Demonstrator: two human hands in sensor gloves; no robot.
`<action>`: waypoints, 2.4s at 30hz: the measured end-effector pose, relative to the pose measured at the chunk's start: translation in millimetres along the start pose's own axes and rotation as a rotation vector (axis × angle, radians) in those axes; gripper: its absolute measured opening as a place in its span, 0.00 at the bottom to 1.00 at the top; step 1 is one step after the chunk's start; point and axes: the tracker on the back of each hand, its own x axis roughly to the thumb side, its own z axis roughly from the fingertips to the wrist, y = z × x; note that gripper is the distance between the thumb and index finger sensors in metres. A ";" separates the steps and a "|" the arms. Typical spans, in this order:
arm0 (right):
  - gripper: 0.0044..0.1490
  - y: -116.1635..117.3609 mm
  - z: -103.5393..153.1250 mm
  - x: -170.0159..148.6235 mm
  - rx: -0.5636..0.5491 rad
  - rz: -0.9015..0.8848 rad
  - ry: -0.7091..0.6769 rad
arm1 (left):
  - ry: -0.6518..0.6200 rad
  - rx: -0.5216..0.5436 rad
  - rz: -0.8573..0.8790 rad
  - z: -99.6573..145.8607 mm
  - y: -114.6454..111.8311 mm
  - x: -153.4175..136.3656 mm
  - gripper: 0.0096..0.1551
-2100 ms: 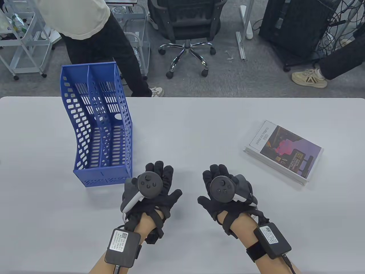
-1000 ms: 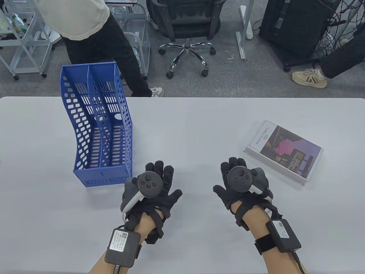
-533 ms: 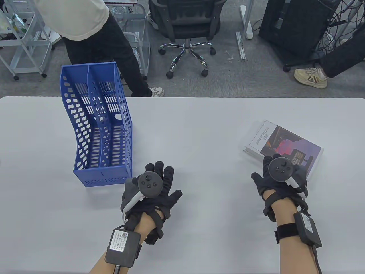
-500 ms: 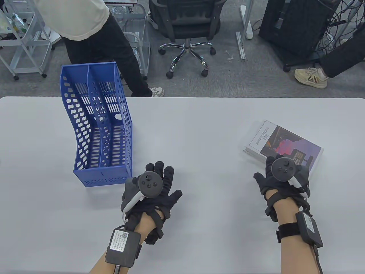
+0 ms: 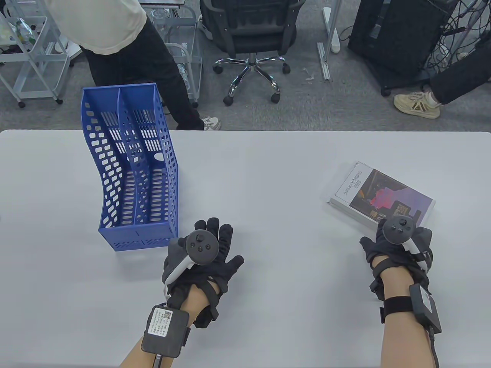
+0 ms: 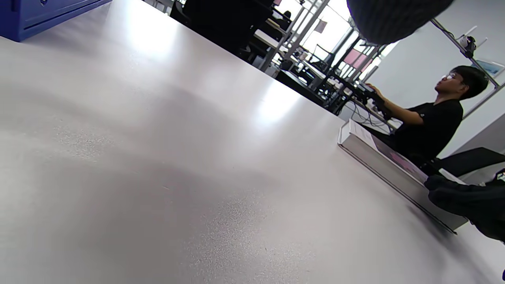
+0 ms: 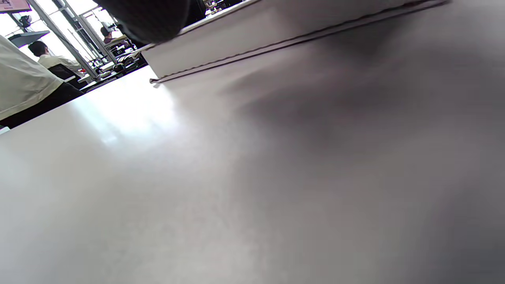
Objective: Insert the book into the document holder
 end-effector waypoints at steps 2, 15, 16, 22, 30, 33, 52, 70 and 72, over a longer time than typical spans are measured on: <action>0.51 -0.4 2.4 7.0 0.022 -0.001 -0.002 | 0.001 -0.002 -0.002 -0.2 -0.2 0.1 0.50; 0.51 20.1 26.8 79.1 0.278 0.204 -0.137 | 0.002 -0.010 -0.003 -0.1 -0.6 0.4 0.50; 0.51 23.3 30.9 87.1 0.298 0.226 -0.158 | 0.003 -0.012 -0.004 -0.1 -0.8 0.5 0.50; 0.51 39.7 55.7 125.3 0.404 0.288 -0.250 | 0.001 -0.016 -0.004 0.0 -1.1 1.0 0.50; 0.48 42.9 77.6 161.2 0.397 0.364 -0.393 | 0.001 -0.044 -0.009 -1.7 -6.5 3.3 0.50; 0.48 11.1 74.4 154.0 0.270 0.189 -0.425 | -0.015 -0.078 0.033 -3.7 -10.6 9.5 0.50; 0.51 11.1 -6.4 55.0 0.117 -0.026 -0.162 | 0.042 -0.418 0.119 -73.6 -80.9 107.4 0.49; 0.46 14.2 38.6 100.1 0.411 0.012 -0.254 | 0.104 -0.328 0.110 -88.6 -88.6 77.7 0.49; 0.46 14.9 39.4 100.9 0.430 0.001 -0.259 | 0.104 -0.329 0.093 -87.3 -88.2 75.9 0.49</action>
